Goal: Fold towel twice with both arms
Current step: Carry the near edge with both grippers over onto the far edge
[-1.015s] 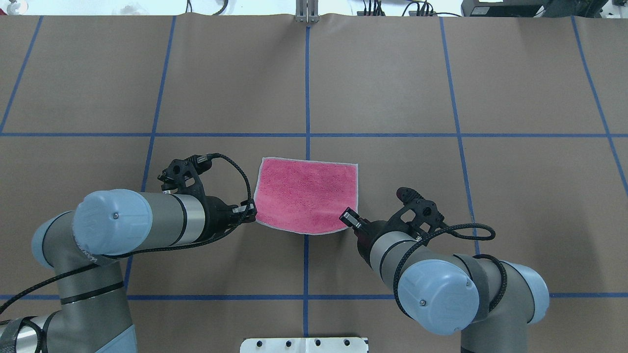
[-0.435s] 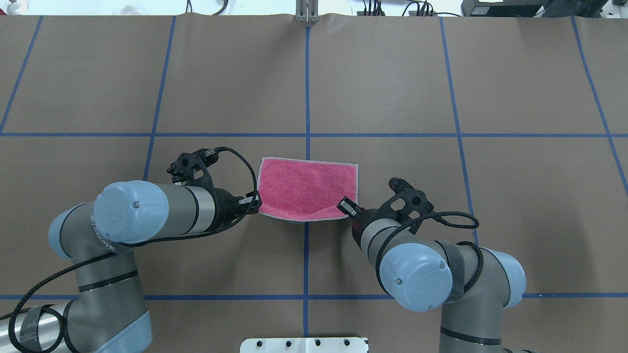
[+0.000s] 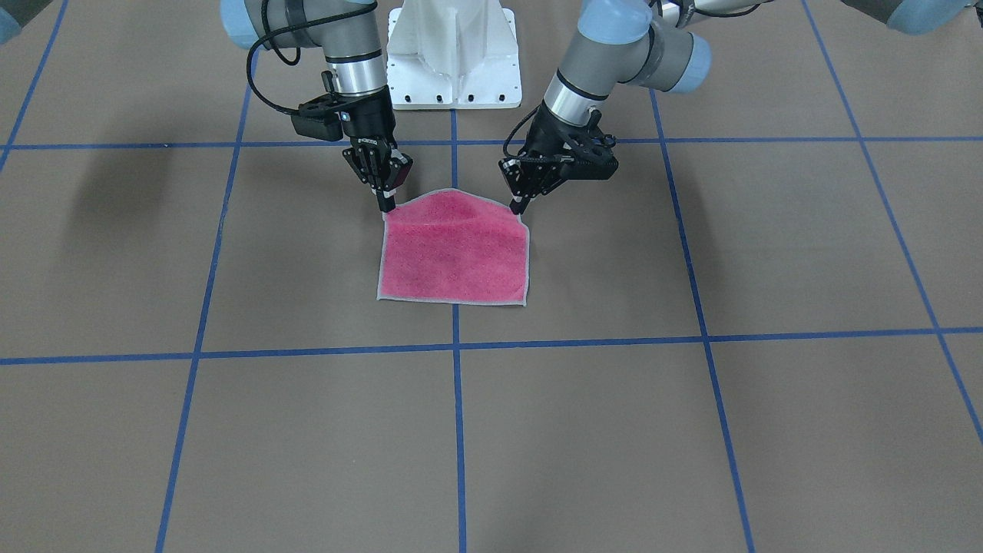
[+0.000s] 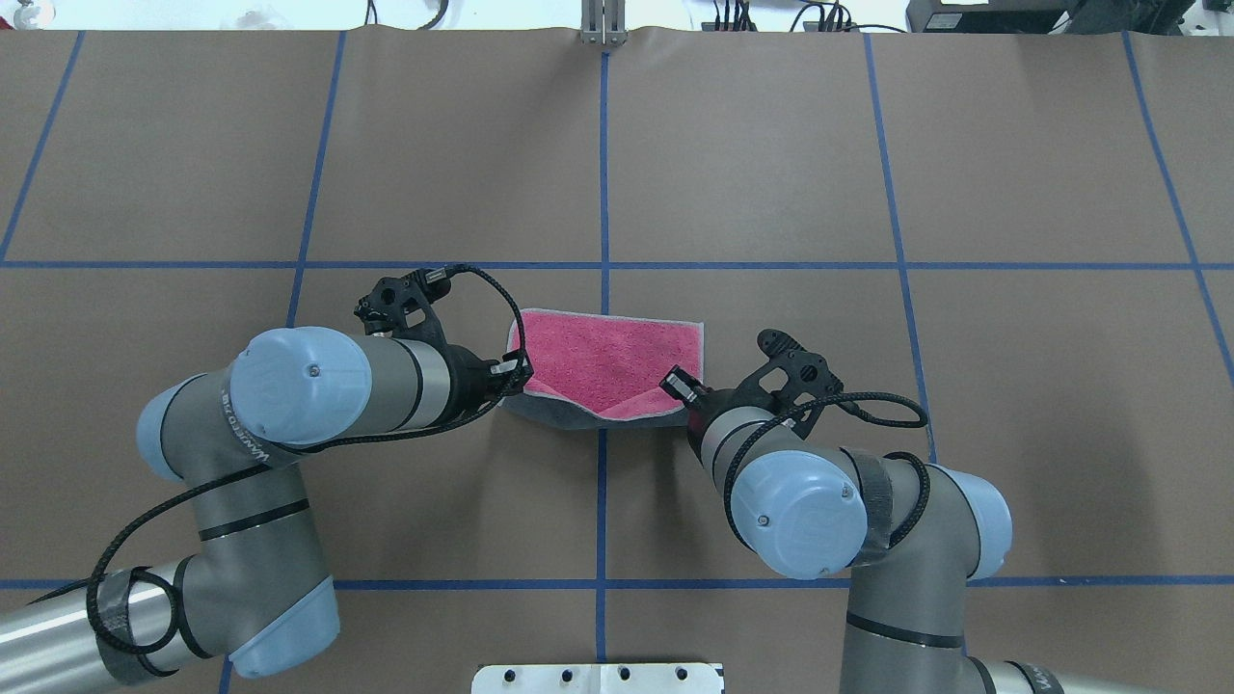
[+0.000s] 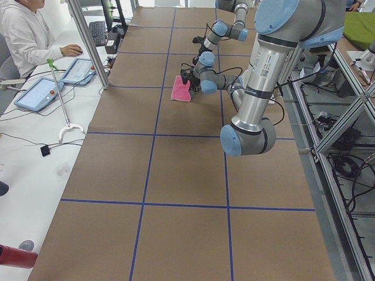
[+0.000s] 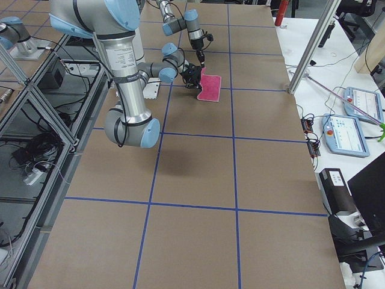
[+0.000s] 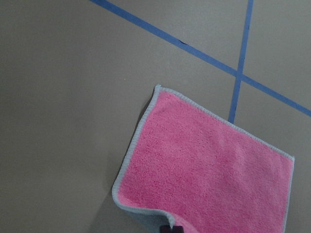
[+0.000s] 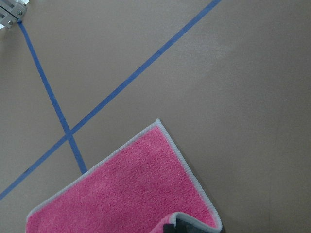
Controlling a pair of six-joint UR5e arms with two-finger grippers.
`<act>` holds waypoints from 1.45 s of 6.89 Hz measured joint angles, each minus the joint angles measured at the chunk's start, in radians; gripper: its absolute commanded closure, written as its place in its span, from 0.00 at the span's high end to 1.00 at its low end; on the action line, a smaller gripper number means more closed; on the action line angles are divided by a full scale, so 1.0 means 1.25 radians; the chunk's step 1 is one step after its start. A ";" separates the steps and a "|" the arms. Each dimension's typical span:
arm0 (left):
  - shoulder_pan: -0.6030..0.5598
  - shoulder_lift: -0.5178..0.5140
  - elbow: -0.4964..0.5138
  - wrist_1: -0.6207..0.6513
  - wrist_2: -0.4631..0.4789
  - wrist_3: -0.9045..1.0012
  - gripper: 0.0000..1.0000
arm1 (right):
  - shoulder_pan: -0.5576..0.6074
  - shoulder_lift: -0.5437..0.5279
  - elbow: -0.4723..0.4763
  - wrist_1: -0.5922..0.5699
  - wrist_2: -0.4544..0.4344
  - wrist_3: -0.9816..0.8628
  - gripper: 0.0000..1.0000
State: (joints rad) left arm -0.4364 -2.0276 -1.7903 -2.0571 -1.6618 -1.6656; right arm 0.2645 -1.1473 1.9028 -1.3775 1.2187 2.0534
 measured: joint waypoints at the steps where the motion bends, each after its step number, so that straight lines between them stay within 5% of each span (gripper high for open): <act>1: -0.008 -0.010 0.017 0.000 0.000 0.001 0.00 | 0.008 0.002 -0.008 0.001 0.000 -0.004 0.00; 10: -0.044 -0.060 0.095 -0.001 0.002 0.000 0.00 | 0.055 0.049 -0.070 -0.001 0.002 -0.017 0.00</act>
State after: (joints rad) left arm -0.4908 -2.1032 -1.6714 -2.0581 -1.6591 -1.6655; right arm 0.3329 -1.0859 1.8155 -1.3787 1.2218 2.0323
